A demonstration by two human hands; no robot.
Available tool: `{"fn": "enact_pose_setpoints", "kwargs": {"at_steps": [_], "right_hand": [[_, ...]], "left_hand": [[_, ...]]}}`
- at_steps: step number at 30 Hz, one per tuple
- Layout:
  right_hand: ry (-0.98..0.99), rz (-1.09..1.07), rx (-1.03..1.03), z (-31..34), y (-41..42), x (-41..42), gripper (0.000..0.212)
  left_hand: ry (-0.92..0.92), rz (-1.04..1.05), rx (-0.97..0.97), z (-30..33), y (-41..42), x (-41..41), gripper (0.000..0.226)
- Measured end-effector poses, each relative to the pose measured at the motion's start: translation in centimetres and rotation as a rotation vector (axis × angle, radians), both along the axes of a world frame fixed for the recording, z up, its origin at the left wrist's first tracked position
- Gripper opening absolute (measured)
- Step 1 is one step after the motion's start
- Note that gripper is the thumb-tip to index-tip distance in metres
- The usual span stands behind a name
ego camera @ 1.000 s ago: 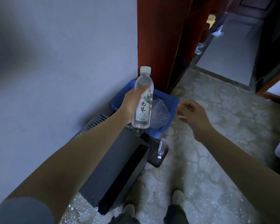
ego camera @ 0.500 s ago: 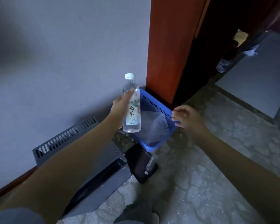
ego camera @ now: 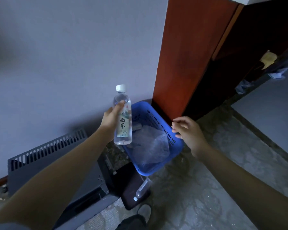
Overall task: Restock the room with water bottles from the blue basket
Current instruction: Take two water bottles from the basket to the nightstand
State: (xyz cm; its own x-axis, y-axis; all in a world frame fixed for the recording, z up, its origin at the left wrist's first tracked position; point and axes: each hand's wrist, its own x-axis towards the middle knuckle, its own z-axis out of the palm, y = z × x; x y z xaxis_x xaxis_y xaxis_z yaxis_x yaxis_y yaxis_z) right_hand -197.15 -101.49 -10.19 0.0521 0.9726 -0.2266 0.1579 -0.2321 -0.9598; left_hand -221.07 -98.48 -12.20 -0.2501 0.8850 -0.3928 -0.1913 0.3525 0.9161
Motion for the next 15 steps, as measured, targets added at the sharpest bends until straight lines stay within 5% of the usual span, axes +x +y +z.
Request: {"fn": "enact_pose_setpoints", "kwargs": {"at_steps": [5,9,15], "right_hand": [[0.010,0.078,-0.013,-0.2,4.4,2.1,0.016],[0.030,0.123,-0.037,-0.7,8.0,3.9,0.016],[0.033,0.313,-0.046,-0.5,13.7,7.9,0.018]], "left_hand": [[-0.212,0.040,0.047,0.8,3.6,2.0,0.044],[-0.210,0.102,0.035,0.8,5.7,4.5,0.063],[-0.138,0.318,0.030,0.7,7.2,9.5,0.044]]}}
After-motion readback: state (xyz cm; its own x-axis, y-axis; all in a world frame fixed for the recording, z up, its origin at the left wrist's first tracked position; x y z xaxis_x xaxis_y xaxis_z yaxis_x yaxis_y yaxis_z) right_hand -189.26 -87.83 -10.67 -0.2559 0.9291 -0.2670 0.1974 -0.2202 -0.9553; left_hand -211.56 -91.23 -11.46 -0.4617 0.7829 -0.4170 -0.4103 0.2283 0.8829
